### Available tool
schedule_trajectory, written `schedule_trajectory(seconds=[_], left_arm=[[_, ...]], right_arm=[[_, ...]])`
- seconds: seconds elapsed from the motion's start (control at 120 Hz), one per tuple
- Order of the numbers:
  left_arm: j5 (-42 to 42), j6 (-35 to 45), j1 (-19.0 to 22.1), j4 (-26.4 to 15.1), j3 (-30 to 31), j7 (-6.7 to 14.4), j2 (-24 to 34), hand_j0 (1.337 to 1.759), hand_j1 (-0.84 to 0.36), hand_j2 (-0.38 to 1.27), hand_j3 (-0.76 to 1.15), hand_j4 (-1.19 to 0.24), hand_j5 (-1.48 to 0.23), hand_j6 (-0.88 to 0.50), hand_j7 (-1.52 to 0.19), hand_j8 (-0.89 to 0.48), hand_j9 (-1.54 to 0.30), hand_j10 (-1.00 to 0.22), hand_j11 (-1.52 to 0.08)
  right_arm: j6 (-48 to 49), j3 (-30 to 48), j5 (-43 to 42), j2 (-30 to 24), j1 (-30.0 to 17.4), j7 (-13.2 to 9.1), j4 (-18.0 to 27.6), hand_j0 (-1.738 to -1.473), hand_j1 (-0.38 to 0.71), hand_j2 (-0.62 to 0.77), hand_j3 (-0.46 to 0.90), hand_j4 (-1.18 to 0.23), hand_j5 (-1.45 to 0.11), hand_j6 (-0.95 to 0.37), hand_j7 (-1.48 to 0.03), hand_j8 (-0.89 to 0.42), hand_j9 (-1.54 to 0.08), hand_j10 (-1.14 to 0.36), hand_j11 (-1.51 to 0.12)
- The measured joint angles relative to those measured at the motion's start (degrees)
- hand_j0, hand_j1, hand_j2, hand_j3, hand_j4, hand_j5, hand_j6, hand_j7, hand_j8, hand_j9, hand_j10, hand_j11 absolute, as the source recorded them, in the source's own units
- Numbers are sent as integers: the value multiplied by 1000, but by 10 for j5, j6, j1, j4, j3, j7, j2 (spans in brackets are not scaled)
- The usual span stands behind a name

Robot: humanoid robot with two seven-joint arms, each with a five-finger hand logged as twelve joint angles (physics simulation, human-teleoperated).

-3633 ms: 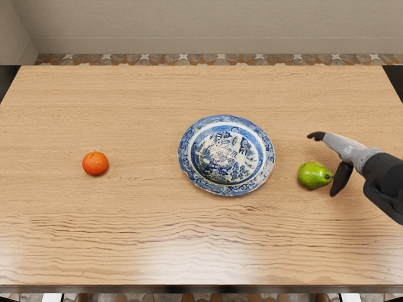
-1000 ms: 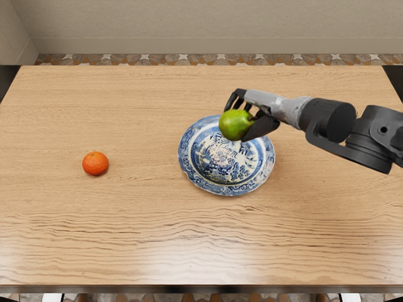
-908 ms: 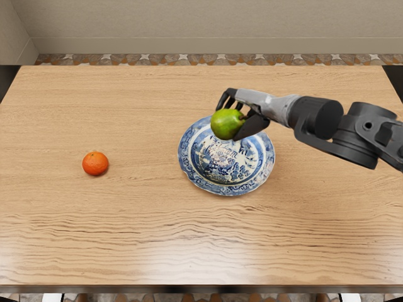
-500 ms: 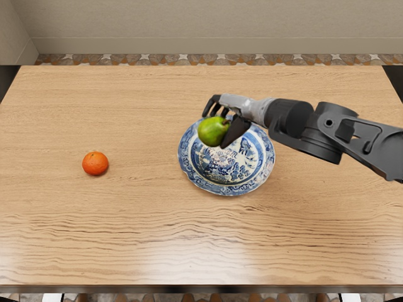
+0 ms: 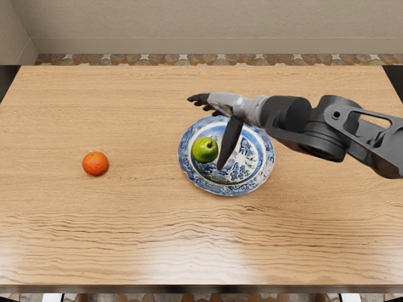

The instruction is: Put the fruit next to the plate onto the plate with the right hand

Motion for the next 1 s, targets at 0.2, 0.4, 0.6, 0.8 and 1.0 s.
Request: schedule_trajectory(seconds=[0.2, 0.4, 0.6, 0.8, 1.0], left_arm=[[0, 0, 0, 0, 0, 0, 0, 1658, 325, 4, 0, -21, -26, -21, -26, -21, -26, -20, -26], [0, 0, 1, 0, 0, 0, 0, 1658, 325, 4, 0, -21, -26, -21, -26, -21, -26, -20, -26], [0, 0, 2, -1, 0, 0, 0, 1658, 325, 4, 0, -21, -26, -21, -26, -21, -26, -20, -26], [0, 0, 3, 0, 0, 0, 0, 1658, 325, 4, 0, -21, -27, -21, -26, -21, -26, -20, -26], [0, 0, 4, 0, -1, 0, 0, 1658, 325, 4, 0, -21, -27, -21, -27, -21, -27, -20, -27]], right_arm=[[36, 43, 198, -49, -2, 0, 71, -1657, -330, 7, 0, -2, -34, -3, -29, -5, -32, -22, -33], [145, 103, 344, -101, -22, 0, 78, -1658, -342, 3, 0, -1, -13, -2, -11, -2, -12, -8, -12], [284, 166, 445, -179, -84, 0, 39, -1658, -347, 1, 0, 0, -5, -1, -4, -1, -5, -3, -5], [308, 171, 528, -264, -115, 0, -4, -1658, -348, 1, 0, 0, -2, 0, -2, 0, -2, -1, -2], [312, 171, 567, -330, -131, 0, -38, -1658, -349, 1, 0, 0, -1, 1, -1, 1, -1, 0, -1]])
